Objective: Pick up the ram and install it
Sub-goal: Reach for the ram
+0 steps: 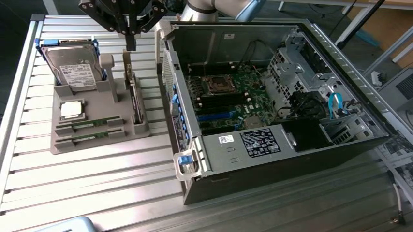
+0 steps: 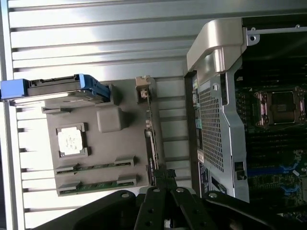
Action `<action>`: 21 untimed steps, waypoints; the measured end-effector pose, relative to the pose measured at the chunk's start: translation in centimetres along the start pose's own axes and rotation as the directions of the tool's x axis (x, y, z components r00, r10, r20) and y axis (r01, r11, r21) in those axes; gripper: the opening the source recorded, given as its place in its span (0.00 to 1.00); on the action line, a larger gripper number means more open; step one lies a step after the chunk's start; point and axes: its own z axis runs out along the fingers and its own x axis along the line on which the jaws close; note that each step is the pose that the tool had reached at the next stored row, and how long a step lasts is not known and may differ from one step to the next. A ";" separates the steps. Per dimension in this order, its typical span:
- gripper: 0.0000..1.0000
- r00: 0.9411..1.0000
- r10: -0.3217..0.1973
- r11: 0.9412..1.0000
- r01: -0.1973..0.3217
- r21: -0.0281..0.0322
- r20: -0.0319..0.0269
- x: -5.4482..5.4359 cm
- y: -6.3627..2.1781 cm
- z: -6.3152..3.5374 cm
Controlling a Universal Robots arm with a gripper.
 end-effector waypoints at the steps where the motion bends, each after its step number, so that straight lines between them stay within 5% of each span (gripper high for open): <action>1: 0.11 1.000 0.000 1.000 0.000 0.000 0.000 0.1 -0.01 0.00; 21: 0.11 1.000 0.000 1.000 0.000 0.000 0.000 3.1 -0.24 -0.08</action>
